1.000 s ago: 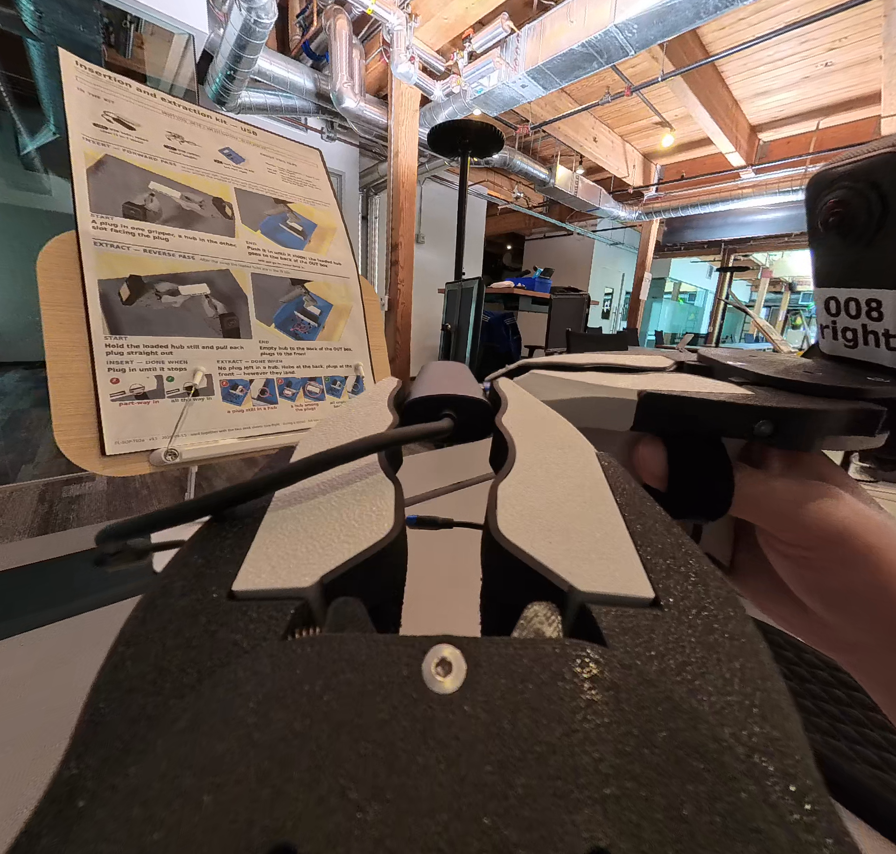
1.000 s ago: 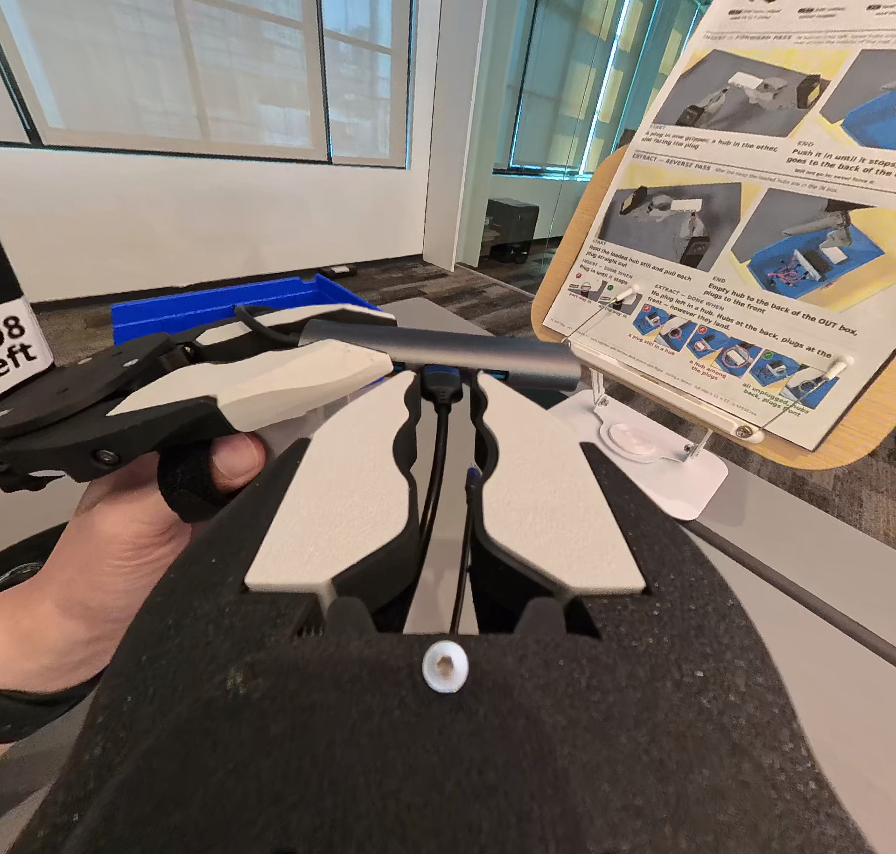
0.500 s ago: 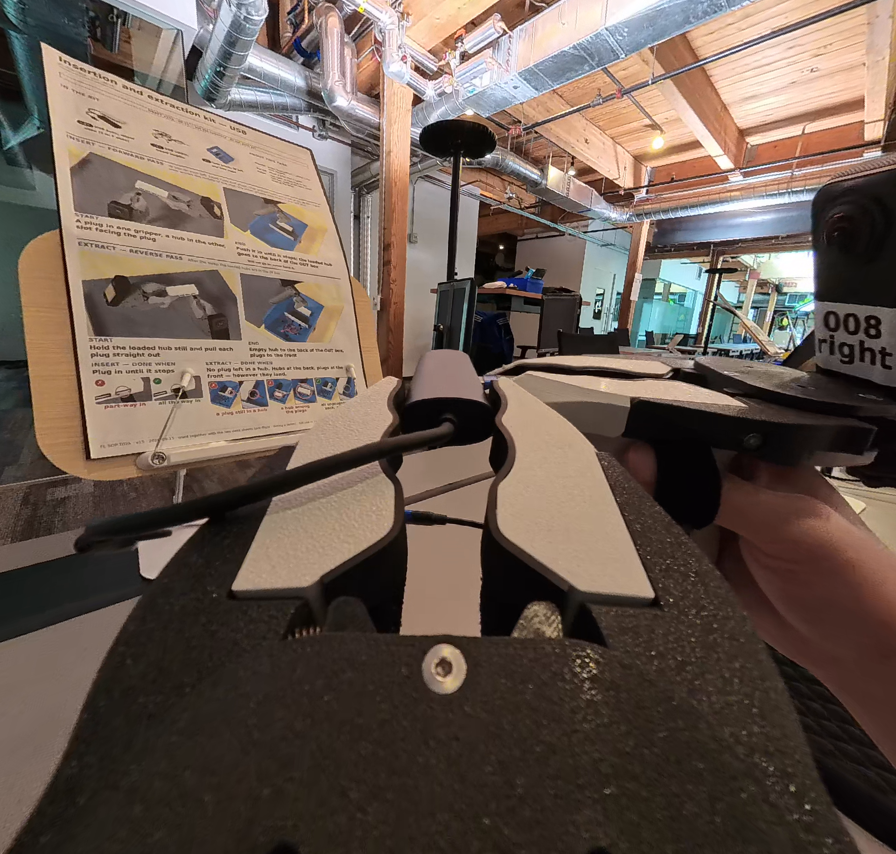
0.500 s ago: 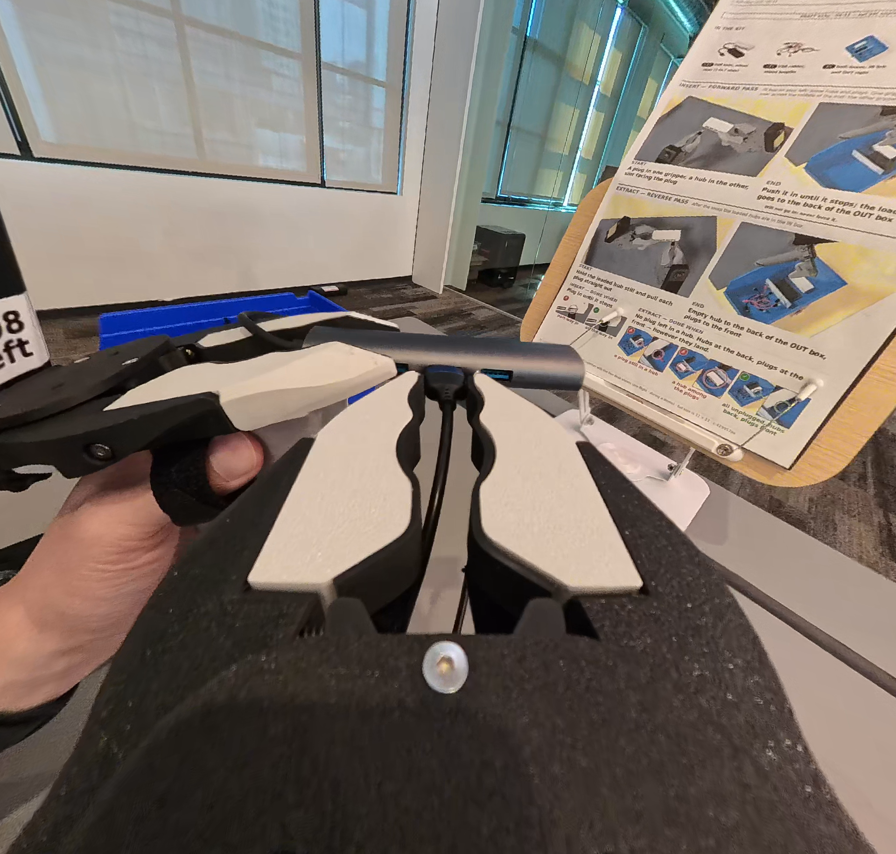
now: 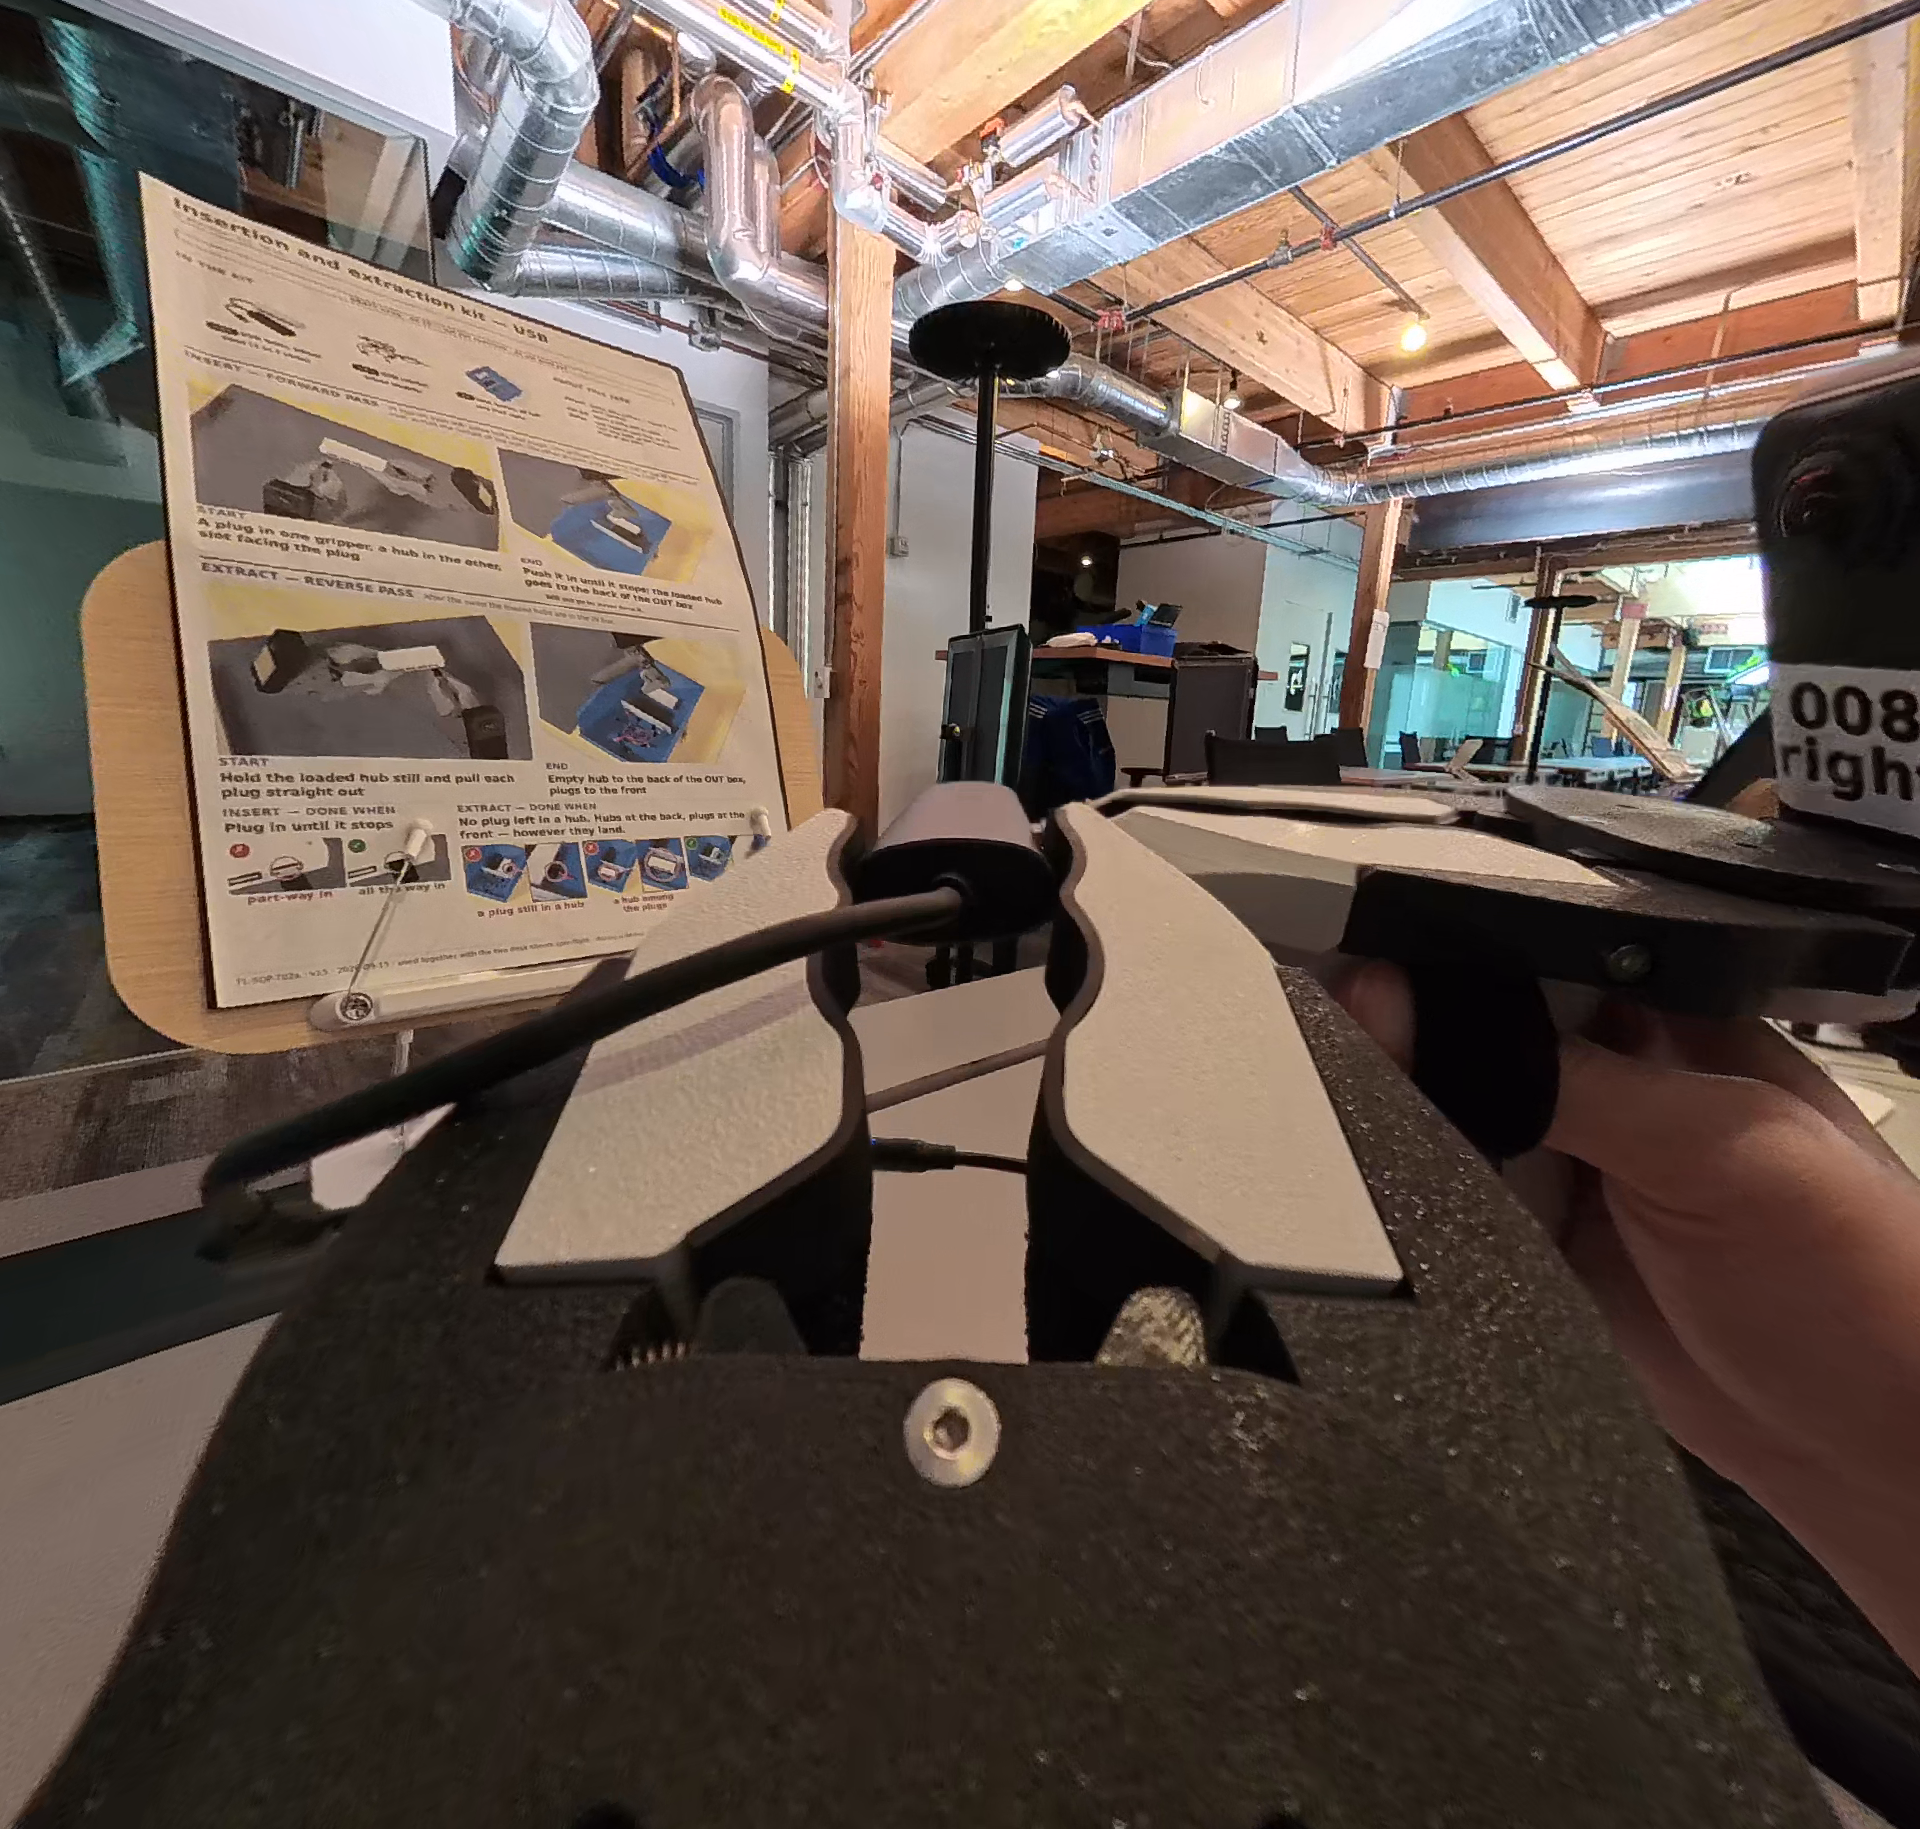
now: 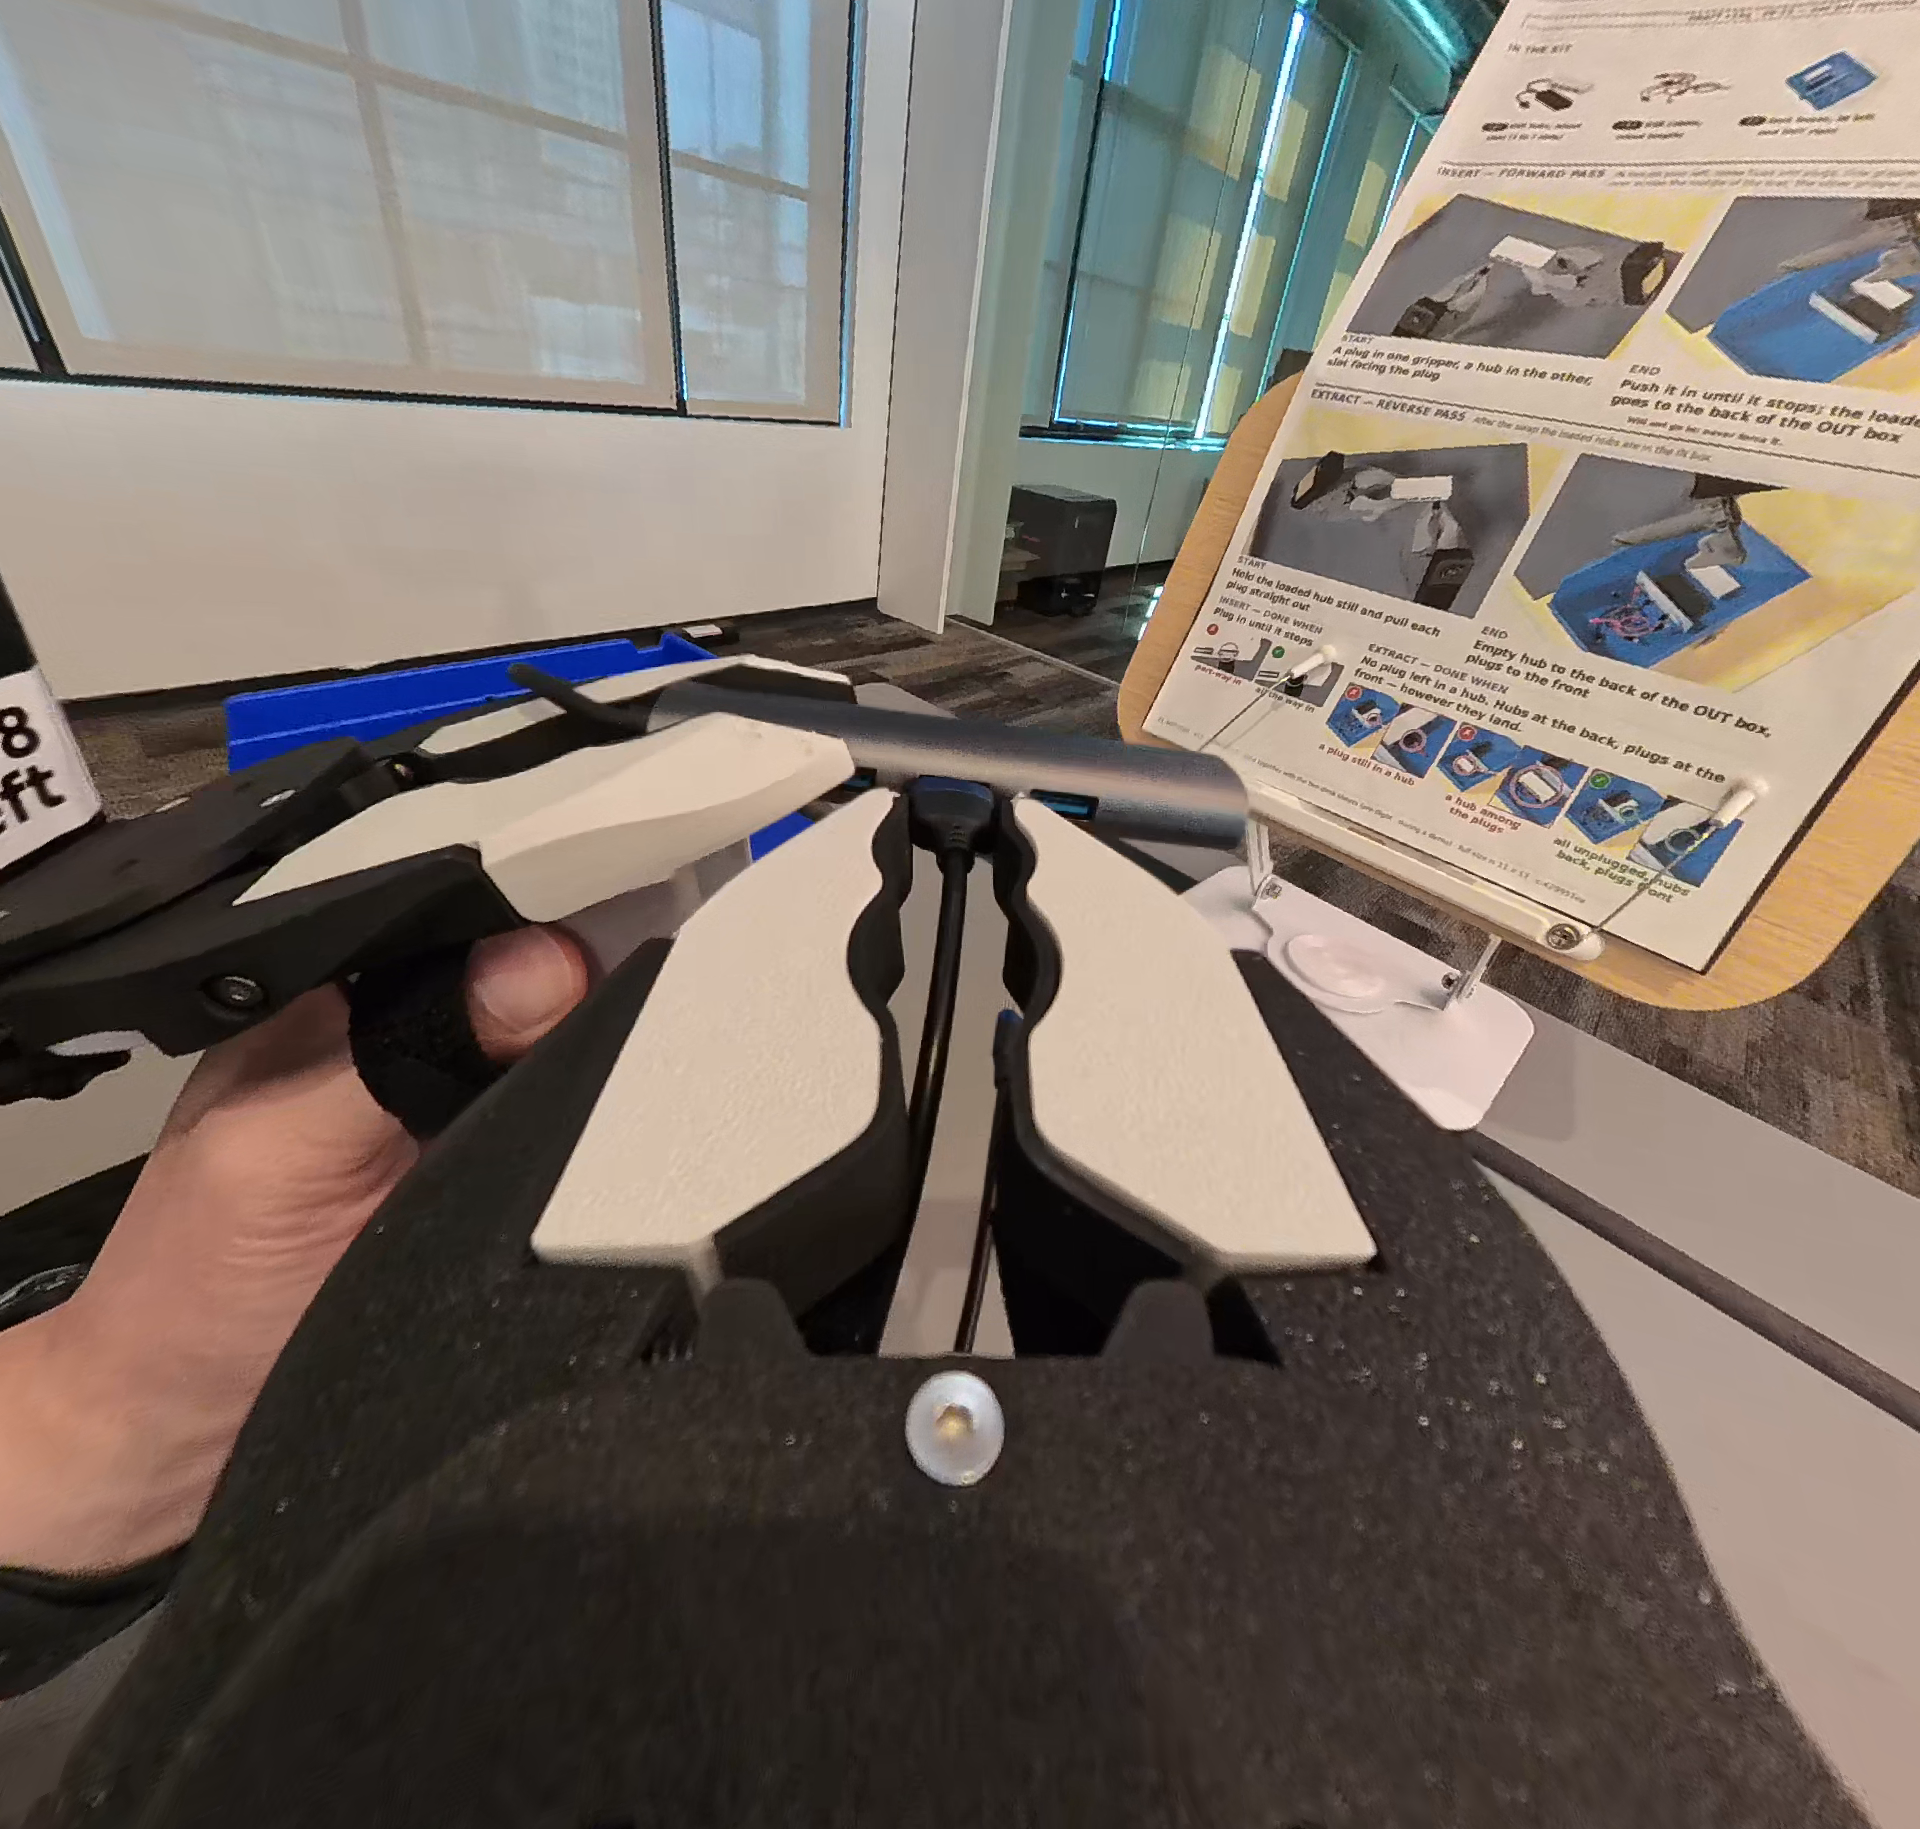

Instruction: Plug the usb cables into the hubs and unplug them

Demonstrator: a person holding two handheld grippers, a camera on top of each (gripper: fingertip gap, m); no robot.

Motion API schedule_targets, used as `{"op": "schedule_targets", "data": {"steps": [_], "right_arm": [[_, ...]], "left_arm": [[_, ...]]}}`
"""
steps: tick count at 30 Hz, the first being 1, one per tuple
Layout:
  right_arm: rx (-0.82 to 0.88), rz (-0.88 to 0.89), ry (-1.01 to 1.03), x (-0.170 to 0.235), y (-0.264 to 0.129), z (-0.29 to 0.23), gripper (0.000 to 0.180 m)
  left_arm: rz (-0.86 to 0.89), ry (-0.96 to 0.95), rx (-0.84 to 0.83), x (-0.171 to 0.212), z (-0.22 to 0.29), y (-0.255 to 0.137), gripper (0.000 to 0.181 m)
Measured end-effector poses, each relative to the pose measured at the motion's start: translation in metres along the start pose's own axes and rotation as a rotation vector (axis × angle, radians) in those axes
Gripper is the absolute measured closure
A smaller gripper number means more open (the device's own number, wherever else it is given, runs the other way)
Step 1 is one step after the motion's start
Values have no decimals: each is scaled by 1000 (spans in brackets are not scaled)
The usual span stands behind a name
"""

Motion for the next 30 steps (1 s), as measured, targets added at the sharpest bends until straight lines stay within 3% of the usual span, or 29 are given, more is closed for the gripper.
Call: {"op": "schedule_targets", "data": {"steps": [30], "right_arm": [[25,70,23,-1,-12,0,164]], "left_arm": [[34,70,55,1,11,0,148]]}}
Point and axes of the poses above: each gripper's, where its closed fingertips meet, y out along the fingers, x out of its underside, z = x × y across the jaws, the point moved 5 cm from there along -y, back along the fingers, and after that the axes turned 11 degrees about x, right-handed, at the moved point
